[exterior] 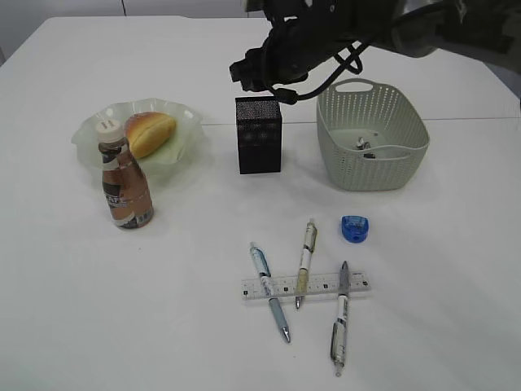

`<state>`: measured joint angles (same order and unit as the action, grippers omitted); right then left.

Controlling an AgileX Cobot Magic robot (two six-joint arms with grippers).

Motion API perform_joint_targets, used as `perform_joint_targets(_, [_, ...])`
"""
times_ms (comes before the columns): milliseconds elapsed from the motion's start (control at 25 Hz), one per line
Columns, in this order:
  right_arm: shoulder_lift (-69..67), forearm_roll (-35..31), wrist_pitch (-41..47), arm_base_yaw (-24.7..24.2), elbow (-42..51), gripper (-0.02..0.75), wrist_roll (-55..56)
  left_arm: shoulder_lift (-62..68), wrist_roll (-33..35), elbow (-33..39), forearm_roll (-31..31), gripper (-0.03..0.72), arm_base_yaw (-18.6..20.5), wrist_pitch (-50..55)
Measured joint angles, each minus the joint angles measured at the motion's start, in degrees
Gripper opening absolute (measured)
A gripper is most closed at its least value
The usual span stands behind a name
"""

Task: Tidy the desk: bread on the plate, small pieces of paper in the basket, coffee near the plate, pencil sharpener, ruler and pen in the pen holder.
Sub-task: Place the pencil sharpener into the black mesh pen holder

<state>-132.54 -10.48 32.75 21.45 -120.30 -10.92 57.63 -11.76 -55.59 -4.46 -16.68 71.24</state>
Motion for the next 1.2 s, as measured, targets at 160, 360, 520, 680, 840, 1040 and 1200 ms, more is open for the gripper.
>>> perform_joint_targets(160, [-0.9, 0.1, -2.7, 0.0, -0.1, 0.369, 0.0, -0.1, 0.0, 0.0, 0.0, 0.407, 0.0, 0.0])
perform_joint_targets(360, [-3.0, 0.1, -6.3, 0.0, -0.1, 0.369, 0.0, -0.1, 0.0, 0.0, 0.0, 0.395, 0.0, 0.0])
perform_joint_targets(520, [-4.3, 0.1, -7.7, 0.0, -0.1, 0.369, -0.1, -0.1, 0.0, 0.0, 0.0, 0.392, 0.0, 0.0])
perform_joint_targets(680, [-4.5, 0.2, -9.6, 0.0, -0.1, 0.369, -0.1, -0.1, 0.0, 0.0, 0.0, 0.389, 0.0, 0.0])
perform_joint_targets(840, [-4.5, 0.2, -9.9, 0.0, -0.1, 0.369, -0.1, -0.1, 0.0, 0.0, 0.0, 0.387, 0.0, 0.0])
perform_joint_targets(1040, [-4.9, 0.2, -9.9, 0.0, -0.1, 0.369, -0.1, -0.1, 0.0, 0.0, 0.0, 0.382, 0.0, 0.0])
perform_joint_targets(1200, [-5.3, 0.2, -9.9, 0.0, -0.1, 0.369, -0.1, -0.1, 0.0, 0.0, 0.0, 0.382, 0.0, 0.0])
